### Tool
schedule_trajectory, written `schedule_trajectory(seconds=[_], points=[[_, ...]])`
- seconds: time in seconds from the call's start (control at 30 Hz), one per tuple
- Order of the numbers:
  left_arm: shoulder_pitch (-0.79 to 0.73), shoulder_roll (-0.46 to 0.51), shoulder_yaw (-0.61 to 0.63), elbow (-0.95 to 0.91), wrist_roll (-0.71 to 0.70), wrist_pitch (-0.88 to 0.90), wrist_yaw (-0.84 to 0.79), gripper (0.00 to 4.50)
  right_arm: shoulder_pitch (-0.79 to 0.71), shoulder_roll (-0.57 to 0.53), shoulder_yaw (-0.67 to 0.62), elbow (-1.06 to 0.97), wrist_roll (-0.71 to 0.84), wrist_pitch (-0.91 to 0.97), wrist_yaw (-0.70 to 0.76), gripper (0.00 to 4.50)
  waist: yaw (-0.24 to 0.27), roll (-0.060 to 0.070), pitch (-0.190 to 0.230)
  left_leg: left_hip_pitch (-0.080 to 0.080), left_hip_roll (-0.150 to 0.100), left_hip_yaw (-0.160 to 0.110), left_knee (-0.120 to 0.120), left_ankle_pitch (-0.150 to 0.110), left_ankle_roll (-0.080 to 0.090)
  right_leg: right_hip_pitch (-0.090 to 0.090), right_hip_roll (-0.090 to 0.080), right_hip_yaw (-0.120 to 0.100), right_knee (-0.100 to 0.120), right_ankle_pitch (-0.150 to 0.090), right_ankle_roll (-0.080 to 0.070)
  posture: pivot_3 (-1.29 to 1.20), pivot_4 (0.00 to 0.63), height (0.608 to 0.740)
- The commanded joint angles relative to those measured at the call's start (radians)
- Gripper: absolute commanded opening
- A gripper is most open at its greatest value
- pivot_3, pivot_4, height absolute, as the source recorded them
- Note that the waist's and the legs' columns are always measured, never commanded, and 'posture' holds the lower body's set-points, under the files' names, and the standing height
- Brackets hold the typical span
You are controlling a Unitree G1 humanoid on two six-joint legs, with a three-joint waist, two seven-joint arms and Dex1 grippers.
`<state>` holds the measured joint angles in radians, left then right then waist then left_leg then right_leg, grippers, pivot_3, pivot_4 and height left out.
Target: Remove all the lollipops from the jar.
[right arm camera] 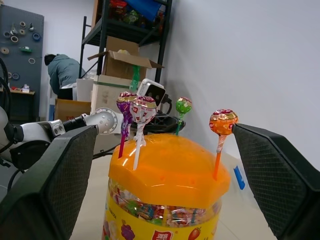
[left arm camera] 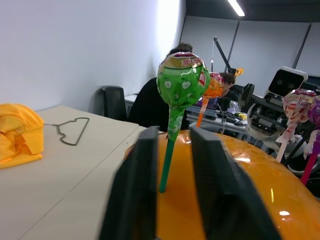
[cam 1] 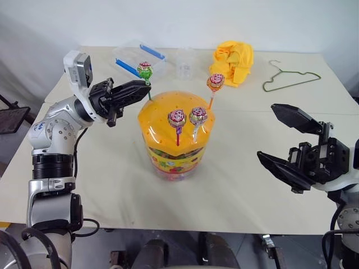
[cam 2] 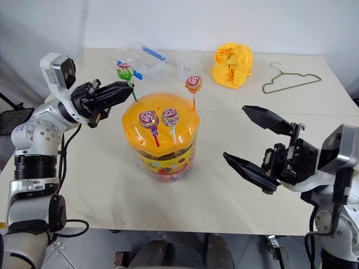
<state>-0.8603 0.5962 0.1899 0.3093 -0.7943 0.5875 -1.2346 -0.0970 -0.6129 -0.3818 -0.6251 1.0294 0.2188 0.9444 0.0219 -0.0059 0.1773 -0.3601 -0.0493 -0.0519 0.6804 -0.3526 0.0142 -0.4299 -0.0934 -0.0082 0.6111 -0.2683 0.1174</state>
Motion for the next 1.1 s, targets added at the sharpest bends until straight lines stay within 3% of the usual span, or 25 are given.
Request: schedule_trajectory(seconds=[0.03, 0.17, 0.3, 0.43, 0.5, 0.6, 0.63, 0.7, 0.77, 0.97, 1.1], points=[[-0.038, -0.008, 0.045, -0.051, -0.037, 0.01, 0.017, 0.01, -0.016, 0.005, -0.004, -0.007, 0.003, -0.018, 0.0, 4.5, 0.0, 0.0, 0.0, 0.0, 0.0, 0.0, 0.0, 0.0, 0.0, 0.0, 0.0, 0.0, 0.0, 0.0, 0.0, 0.0, 0.15, 0.74], [-0.095, -0.047, 0.177, -0.007, -0.082, -0.014, 0.184, 0.01, -0.036, 0.01, -0.001, 0.016, 0.021, -0.014, 0.008, 4.5, 0.002, 0.0, 0.0, -0.002, 0.0, -0.002, 0.002, 0.0, 0.0, 0.0, -0.001, -0.002, 0.0, 0.0, 0.0, 0.0, 0.15, 0.74], [-0.085, 0.008, 0.328, -0.005, -0.171, 0.072, 0.328, 0.01, -0.075, 0.021, 0.022, 0.051, 0.008, -0.017, 0.027, 4.5, -0.005, 0.0, 0.0, -0.002, 0.0, -0.002, 0.002, 0.0, -0.001, -0.002, -0.001, -0.002, 0.001, 0.0, 0.0, 0.0, 0.15, 0.74], [0.143, 0.202, 0.351, -0.065, -0.065, 0.15, 0.399, 0.01, -0.094, 0.009, 0.044, 0.094, -0.038, -0.036, 0.102, 4.5, -0.032, 0.0, 0.0, 0.004, -0.002, -0.003, -0.005, -0.001, -0.001, -0.004, 0.0, 0.0, 0.002, 0.0, 0.0, 0.0, 0.15, 0.74], [0.331, 0.294, 0.392, -0.109, 0.011, 0.157, 0.433, 0.01, -0.09, 0.001, 0.048, 0.12, -0.049, -0.037, 0.142, 4.5, -0.037, 0.0, 0.0, 0.005, -0.002, -0.003, -0.007, -0.001, -0.002, -0.005, 0.0, 0.0, 0.002, 0.0, 0.0, 0.0, 0.15, 0.74], [0.59, 0.352, 0.493, -0.174, 0.065, 0.197, 0.492, 0.01, -0.076, -0.01, 0.064, 0.148, -0.068, -0.037, 0.203, 4.5, -0.042, 0.0, 0.0, 0.005, -0.002, -0.004, -0.009, -0.001, -0.002, -0.007, -0.001, 0.006, 0.004, 0.0, -0.001, 0.0, 0.15, 0.74], [0.638, 0.352, 0.52, -0.193, 0.061, 0.219, 0.513, 0.01, -0.072, -0.014, 0.066, 0.155, -0.073, -0.038, 0.221, 4.5, -0.041, -0.001, 0.0, 0.004, -0.002, -0.004, -0.009, -0.001, -0.002, -0.008, -0.001, 0.008, 0.004, 0.0, -0.001, 0.0, 0.15, 0.74], [0.941, 0.334, 0.558, -0.276, 0.134, 0.228, 0.469, 0.01, -0.058, -0.043, 0.099, 0.218, -0.153, -0.087, 0.335, 4.5, -0.03, -0.002, 0.0, 0.003, -0.003, -0.004, -0.008, -0.001, -0.001, -0.008, -0.001, 0.01, 0.003, 0.0, -0.001, 0.0, 0.15, 0.74], [1.12, 0.288, 0.582, -0.333, 0.151, 0.227, 0.452, 0.01, -0.055, -0.058, 0.116, 0.27, -0.195, -0.114, 0.396, 4.5, -0.031, -0.001, -0.001, 0.005, -0.003, -0.001, -0.011, -0.003, 0.001, -0.007, -0.002, 0.012, 0.0, 0.0, -0.001, 0.0, 0.15, 0.74], [1.165, 0.186, 0.563, -0.321, 0.157, 0.133, 0.467, 0.01, -0.055, -0.069, 0.121, 0.317, -0.217, -0.127, 0.454, 4.5, 0.007, -0.001, -0.001, 0.008, -0.002, -0.004, -0.009, -0.005, 0.001, 0.002, -0.003, 0.008, -0.009, -0.001, -0.001, 0.0, 0.15, 0.74], [1.137, 0.136, 0.529, -0.303, 0.157, 0.047, 0.433, 0.98, -0.065, -0.074, 0.105, 0.328, -0.207, -0.117, 0.459, 4.5, 0.002, 0.001, -0.001, 0.008, -0.002, -0.004, -0.009, -0.006, 0.0, 0.001, -0.003, 0.008, -0.008, -0.001, -0.001, 0.0, 0.15, 0.74]])
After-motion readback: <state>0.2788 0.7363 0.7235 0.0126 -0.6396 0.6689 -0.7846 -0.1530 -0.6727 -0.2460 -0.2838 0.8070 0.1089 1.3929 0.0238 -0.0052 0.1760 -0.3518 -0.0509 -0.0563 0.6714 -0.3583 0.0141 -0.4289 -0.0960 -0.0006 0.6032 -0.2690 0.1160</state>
